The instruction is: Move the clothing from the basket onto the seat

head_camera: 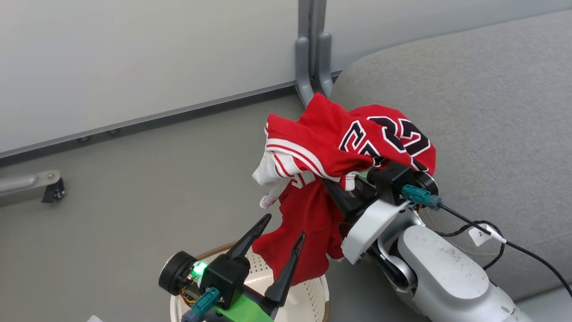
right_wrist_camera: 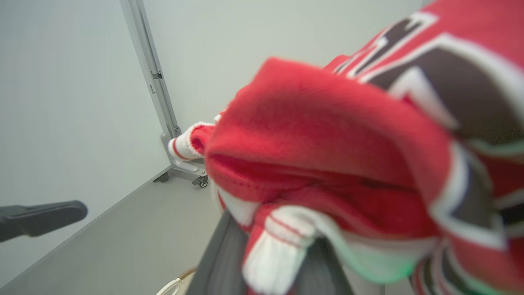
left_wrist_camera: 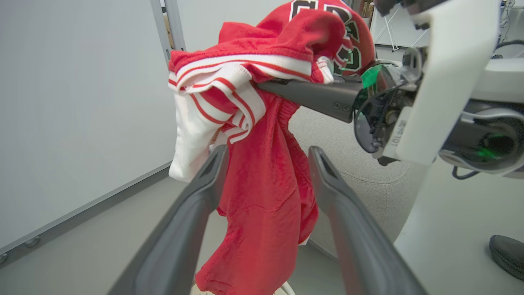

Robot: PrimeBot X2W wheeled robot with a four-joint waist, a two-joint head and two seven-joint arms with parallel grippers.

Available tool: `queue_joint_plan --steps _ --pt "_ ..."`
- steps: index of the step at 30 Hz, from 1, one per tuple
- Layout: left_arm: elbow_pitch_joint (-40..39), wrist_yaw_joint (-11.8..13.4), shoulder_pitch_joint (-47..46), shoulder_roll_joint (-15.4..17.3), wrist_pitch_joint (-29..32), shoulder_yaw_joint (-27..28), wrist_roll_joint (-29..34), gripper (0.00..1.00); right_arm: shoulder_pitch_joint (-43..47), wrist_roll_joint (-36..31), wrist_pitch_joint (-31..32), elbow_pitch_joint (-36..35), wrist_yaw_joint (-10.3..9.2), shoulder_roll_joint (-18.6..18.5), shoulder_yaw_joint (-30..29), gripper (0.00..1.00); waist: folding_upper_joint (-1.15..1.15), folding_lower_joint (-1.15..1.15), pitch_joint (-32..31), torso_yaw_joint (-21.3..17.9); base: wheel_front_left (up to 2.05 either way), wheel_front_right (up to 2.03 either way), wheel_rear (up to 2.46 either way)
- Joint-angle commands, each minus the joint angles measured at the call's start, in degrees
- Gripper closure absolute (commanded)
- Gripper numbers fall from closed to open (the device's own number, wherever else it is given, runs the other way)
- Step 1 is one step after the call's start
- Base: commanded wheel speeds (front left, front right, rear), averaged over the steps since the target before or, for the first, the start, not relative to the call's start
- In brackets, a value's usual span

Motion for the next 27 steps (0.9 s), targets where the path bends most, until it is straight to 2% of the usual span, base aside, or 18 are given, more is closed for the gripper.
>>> queue_joint_plan --steps 1,8,13,22,27 --pt "-0.10 -0.17 -1.04 0.15 -0.02 -0.04 0.01 0.00 -0.32 -0.23 -0.33 -0.13 0.00 -0.15 -0.70 1.00 0.00 0.00 1.64 -6.97 0.00 0.00 0.00" --pt "-0.37 0.09 -2.39 0.45 0.43 -0.08 0.52 0.00 -0.23 -0.53 -0.74 -0.59 0.00 -0.68 -3.74 1.00 0.00 0.00 3.74 -15.21 0.00 0.00 0.00" --pt "-0.56 -0.52 -3.48 0.63 1.02 -0.87 0.90 0.00 0.04 -1.06 -1.19 -0.59 0.00 -0.78 -5.65 1.00 0.00 0.00 5.24 -18.76 0.00 0.00 0.00" --pt "-1.56 -1.28 -6.73 1.12 2.69 -1.83 2.35 0.00 -2.64 -2.84 -2.26 -0.23 0.00 -1.23 -12.76 1.00 0.00 0.00 10.39 -19.76 0.00 0.00 0.00" --pt "-2.82 -2.34 -9.38 1.77 3.80 -2.62 3.60 0.00 -7.07 -3.06 -2.91 1.69 0.00 -2.64 -18.50 1.00 0.00 0.00 14.97 -17.67 0.00 0.00 0.00"
